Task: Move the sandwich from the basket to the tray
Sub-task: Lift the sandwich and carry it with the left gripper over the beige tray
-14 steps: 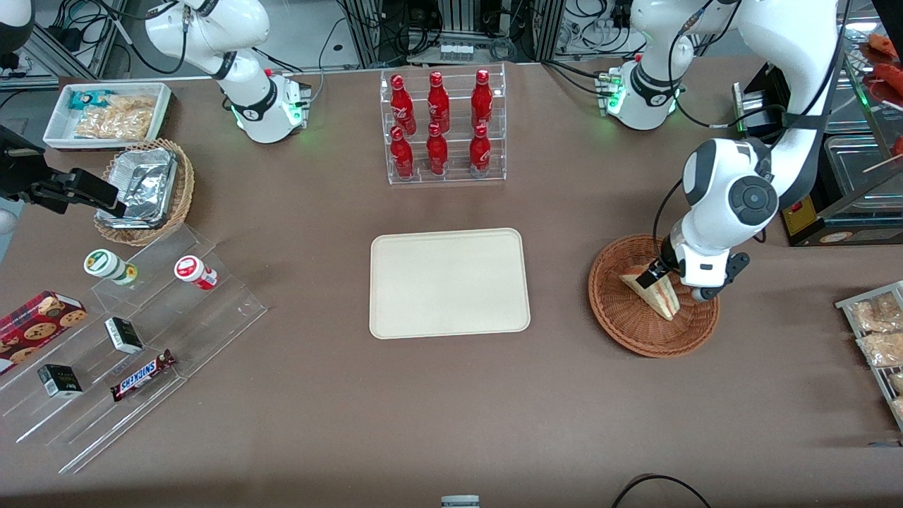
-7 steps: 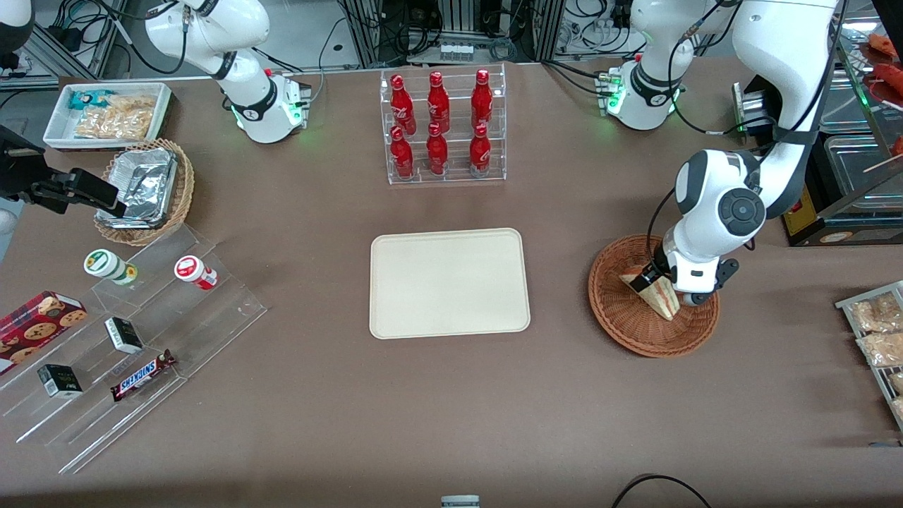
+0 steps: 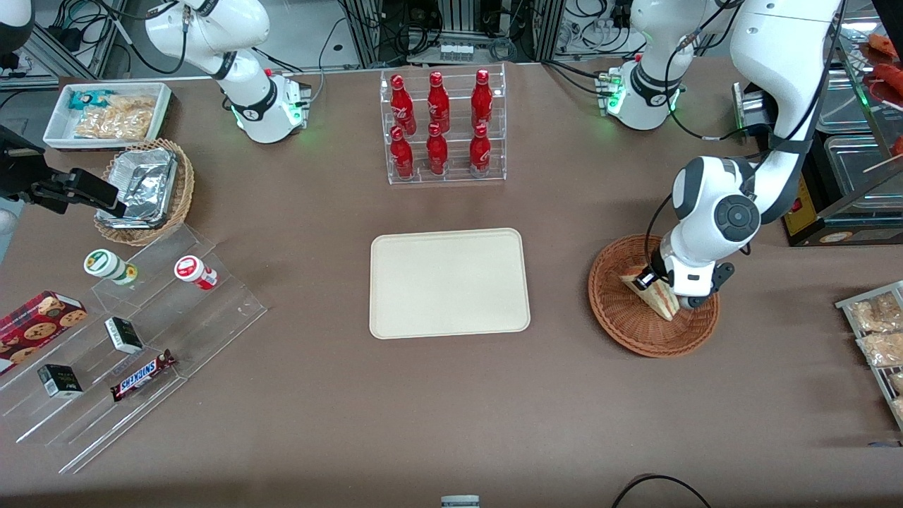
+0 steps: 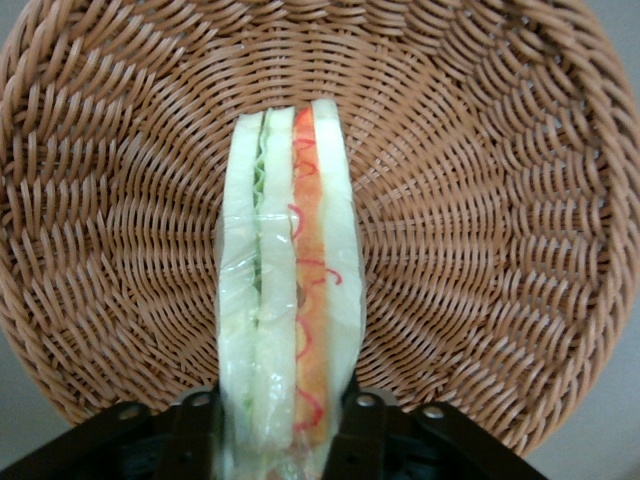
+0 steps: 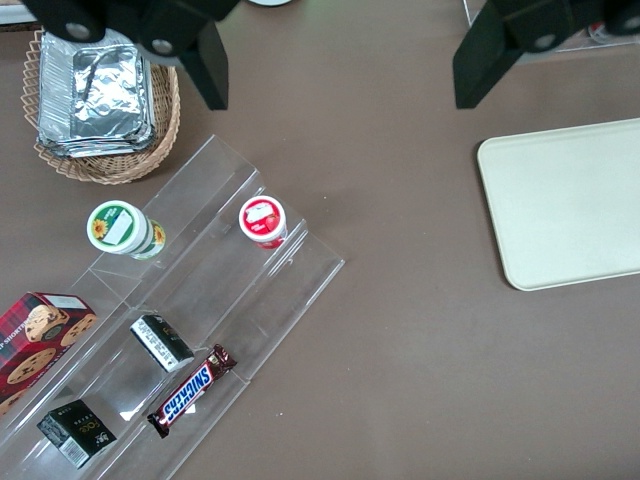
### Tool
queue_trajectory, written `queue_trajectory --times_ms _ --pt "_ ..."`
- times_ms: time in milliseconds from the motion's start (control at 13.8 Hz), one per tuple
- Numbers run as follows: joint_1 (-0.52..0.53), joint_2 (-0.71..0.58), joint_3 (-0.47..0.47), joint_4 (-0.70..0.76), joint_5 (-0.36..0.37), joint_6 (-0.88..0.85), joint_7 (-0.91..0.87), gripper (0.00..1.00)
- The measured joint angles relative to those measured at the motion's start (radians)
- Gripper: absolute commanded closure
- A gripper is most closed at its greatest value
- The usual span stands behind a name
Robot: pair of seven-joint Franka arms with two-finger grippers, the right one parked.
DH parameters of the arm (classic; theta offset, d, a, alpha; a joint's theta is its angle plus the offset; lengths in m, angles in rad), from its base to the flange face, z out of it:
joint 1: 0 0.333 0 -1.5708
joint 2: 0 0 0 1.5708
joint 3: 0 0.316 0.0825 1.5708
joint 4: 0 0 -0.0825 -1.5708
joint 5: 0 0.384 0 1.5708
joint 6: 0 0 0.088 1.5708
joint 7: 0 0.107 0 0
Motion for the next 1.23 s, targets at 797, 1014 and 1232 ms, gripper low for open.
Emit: queue_trajectory --times_ms 797,1014,1232 --pt "-0.008 -0.054 -0.263 0.547 0.008 -0.618 -0.1 0.91" --pt "-0.084 0.031 -0.338 0.59 0.064 -0.613 -0.114 0.91" --pt "-0.206 0.153 -0.343 0.652 0.102 -0.536 -0.119 0.91"
